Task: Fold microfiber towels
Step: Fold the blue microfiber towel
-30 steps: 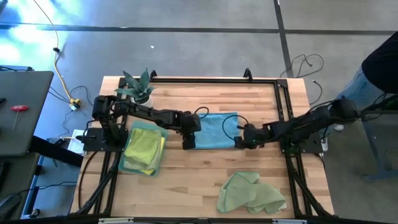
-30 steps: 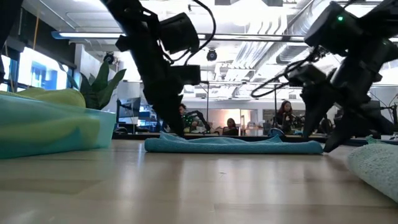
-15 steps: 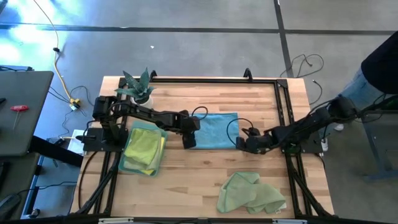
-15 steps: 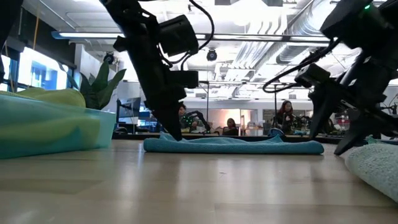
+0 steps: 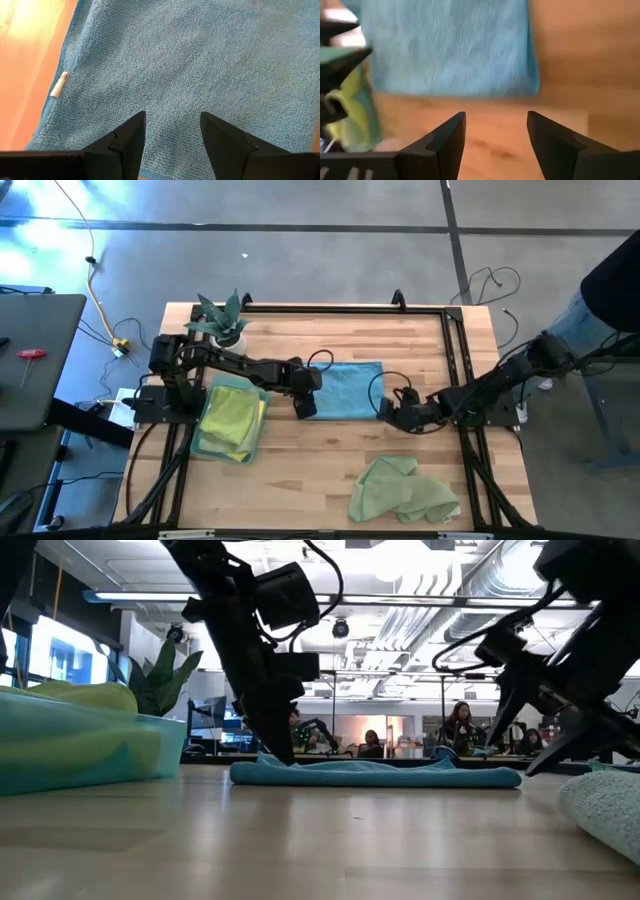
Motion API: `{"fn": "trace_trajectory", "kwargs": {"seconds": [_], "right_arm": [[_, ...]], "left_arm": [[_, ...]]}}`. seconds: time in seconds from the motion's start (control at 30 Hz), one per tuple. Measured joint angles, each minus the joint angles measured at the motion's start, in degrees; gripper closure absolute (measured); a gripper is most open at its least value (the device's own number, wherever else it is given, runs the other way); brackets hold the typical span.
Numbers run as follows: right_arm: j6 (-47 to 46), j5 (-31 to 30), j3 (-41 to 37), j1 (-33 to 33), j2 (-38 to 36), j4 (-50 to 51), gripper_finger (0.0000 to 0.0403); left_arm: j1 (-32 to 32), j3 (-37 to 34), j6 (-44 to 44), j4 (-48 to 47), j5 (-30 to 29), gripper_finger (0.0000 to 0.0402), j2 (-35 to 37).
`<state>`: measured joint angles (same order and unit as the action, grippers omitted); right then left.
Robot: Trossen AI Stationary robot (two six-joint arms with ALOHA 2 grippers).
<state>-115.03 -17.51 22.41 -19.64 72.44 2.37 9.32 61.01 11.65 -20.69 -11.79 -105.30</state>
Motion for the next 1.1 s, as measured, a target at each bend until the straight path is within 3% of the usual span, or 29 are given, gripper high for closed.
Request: {"fn": "trace_trajectory", "kwargs": {"seconds": [0.27,0.47,0.7,0.87,0.97,1.1], "right_arm": [[-6.4,-3.8,0.0,-1.3,0.7,3.6,0.0199],[-6.6,-3.7,0.0,-1.1,6.2,-3.8,0.0199],[-10.9,-7.1,0.3,-0.7,9.4,-4.4,0.0199],[-11.0,-8.2,0.3,0.6,9.6,-3.9,0.0199],[-10.7,-12.9,0.2,2.0,9.7,-2.1,0.0199],[-8.7,-14.6,0.1,4.4,9.7,-1.5,0.0199]], "left_arm": [[0.0,0.0,0.2,0.0,-0.5,0.0225,0.0],[0.0,0.0,0.2,0.4,-0.6,0.0225,0.0],[0.0,0.0,0.2,0.7,-0.6,0.0225,0.0],[0.0,0.0,0.2,1.1,-0.6,0.0225,0.0],[0.0,0.0,0.2,1.2,-0.6,0.0225,0.0],[0.0,0.0,0.2,1.2,-0.6,0.0225,0.0]]}}
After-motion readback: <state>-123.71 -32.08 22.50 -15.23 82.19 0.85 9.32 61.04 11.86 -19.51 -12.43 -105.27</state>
